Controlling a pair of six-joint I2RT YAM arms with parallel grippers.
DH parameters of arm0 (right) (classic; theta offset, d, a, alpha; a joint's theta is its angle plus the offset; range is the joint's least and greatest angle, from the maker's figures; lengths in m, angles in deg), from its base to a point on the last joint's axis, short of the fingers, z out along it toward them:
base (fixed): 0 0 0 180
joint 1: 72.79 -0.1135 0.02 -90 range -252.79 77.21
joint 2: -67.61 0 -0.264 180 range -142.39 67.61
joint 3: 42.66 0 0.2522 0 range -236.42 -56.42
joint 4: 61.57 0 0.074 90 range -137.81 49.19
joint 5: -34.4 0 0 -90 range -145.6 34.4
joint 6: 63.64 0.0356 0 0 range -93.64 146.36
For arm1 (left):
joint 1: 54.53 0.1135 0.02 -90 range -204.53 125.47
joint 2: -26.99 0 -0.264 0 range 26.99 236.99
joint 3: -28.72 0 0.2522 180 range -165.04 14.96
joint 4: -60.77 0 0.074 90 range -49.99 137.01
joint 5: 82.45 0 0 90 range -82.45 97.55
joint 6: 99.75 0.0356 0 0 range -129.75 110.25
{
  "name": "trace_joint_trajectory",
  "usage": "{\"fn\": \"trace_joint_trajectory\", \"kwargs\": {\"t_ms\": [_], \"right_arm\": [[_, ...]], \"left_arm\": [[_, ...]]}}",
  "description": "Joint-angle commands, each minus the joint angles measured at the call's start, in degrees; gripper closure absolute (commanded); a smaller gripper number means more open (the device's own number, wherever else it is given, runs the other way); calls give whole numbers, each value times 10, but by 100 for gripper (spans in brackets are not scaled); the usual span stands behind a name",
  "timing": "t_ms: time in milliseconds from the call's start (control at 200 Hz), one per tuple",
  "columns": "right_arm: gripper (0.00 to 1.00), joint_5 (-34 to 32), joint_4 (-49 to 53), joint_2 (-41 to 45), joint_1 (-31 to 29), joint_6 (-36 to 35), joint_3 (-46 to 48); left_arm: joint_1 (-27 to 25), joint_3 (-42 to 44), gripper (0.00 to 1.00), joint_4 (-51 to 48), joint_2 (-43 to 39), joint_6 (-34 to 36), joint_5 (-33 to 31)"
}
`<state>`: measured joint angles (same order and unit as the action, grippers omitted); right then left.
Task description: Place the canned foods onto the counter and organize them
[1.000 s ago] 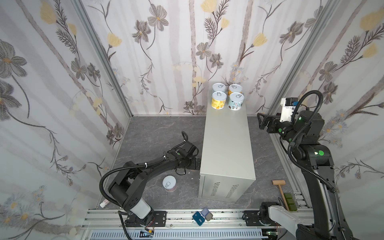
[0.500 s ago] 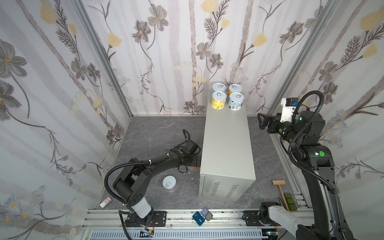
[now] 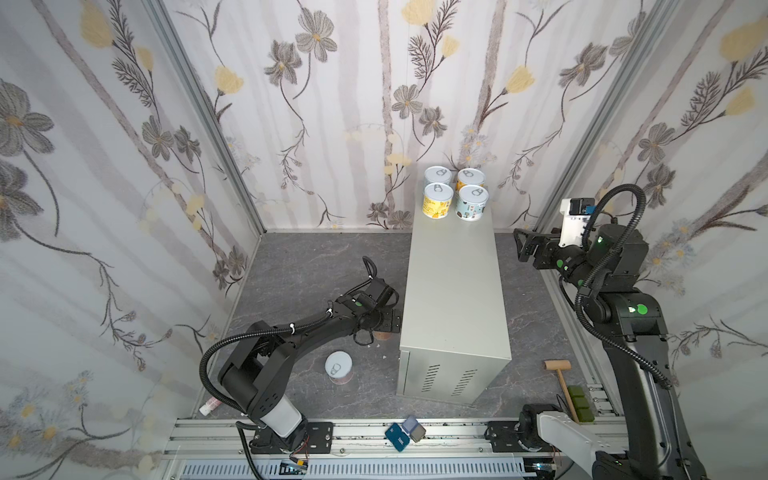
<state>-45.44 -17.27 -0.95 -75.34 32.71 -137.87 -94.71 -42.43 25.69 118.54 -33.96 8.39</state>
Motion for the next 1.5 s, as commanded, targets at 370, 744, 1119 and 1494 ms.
{"fn": "trace_joint_trajectory", "kwargs": {"t_ms": [370, 744, 1119, 1494], "right_arm": [[0, 11, -27, 7, 0, -6, 8], [0, 6, -24, 18, 0, -10, 10], [0, 12, -25, 21, 0, -12, 11], [0, 38, -14, 23, -1, -18, 2]], "left_arm": [[-6, 2, 5, -8, 8, 14, -61], [-9, 8, 7, 13, 23, 25, -72], [-9, 45, 12, 79, 14, 22, -71], [-8, 55, 23, 93, 4, 28, -73]]}}
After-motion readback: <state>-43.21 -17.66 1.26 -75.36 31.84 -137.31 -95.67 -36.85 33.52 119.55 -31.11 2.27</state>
